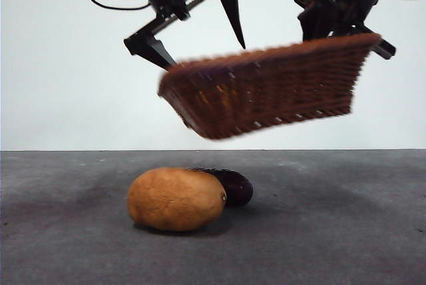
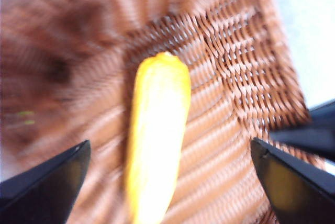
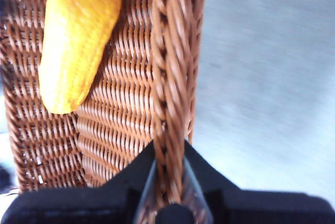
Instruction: Help me put the vegetables on the table into the basket
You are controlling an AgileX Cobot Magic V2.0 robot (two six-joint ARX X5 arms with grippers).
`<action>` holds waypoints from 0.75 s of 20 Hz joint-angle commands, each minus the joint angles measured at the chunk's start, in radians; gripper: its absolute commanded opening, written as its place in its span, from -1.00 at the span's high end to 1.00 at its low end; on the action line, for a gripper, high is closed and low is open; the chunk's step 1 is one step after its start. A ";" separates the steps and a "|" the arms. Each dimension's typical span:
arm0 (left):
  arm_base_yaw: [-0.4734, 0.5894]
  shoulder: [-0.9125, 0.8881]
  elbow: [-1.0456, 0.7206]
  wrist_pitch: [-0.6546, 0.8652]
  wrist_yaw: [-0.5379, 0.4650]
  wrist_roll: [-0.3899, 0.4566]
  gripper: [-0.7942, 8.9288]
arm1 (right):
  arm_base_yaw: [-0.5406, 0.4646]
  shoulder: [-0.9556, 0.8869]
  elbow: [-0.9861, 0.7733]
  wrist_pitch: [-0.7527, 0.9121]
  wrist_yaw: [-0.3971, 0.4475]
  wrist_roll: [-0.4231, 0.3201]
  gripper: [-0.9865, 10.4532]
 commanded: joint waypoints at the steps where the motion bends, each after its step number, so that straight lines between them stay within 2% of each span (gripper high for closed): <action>1: 0.020 -0.090 -0.004 -0.048 -0.017 0.140 -0.26 | -0.006 -0.008 0.002 -0.016 0.012 -0.038 0.86; 7: 0.030 -0.268 -0.004 -0.317 -0.121 0.404 -0.26 | -0.088 -0.008 0.002 -0.022 0.014 -0.060 0.86; 15: -0.117 -0.292 -0.066 -0.340 -0.067 0.684 -0.26 | -0.252 -0.008 0.002 -0.026 0.003 -0.092 0.86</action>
